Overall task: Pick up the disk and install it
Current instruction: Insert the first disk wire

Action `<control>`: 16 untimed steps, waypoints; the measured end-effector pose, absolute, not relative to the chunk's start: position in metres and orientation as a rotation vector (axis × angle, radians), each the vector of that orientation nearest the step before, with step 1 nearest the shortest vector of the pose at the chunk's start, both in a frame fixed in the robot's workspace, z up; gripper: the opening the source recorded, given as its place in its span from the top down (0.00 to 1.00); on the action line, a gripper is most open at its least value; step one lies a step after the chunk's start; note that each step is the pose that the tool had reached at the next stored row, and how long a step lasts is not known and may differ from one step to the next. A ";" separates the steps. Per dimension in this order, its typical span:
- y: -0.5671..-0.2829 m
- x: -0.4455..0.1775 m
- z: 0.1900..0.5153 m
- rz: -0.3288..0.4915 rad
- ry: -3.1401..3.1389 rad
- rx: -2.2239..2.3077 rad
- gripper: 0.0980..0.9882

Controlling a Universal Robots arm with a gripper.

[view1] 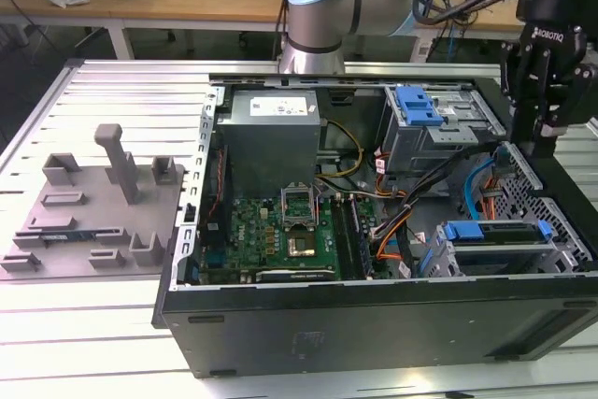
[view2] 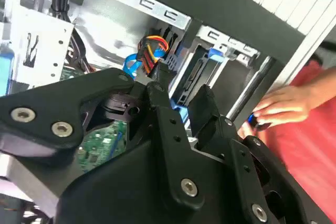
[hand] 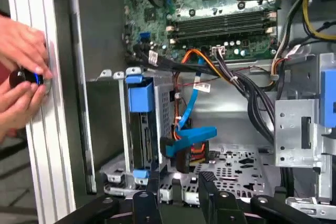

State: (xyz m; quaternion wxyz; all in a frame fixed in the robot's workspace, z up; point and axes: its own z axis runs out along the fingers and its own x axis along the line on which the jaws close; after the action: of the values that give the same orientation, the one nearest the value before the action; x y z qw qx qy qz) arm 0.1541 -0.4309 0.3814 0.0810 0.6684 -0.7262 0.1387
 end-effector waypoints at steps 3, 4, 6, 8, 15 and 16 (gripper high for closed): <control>-0.418 0.164 0.373 0.447 -2.208 1.895 0.63; -0.417 0.164 0.372 0.451 -2.206 1.892 0.63; -0.412 0.164 0.369 0.463 -2.198 1.886 0.63; -0.409 0.164 0.366 0.466 -2.196 1.885 0.63; -0.407 0.157 0.358 0.478 -2.188 1.878 0.63; -0.407 0.157 0.358 0.479 -2.187 1.878 0.63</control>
State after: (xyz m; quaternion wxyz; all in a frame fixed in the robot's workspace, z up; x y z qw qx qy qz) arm 0.1573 -0.4066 0.3576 0.1094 0.6387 -0.7440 0.1630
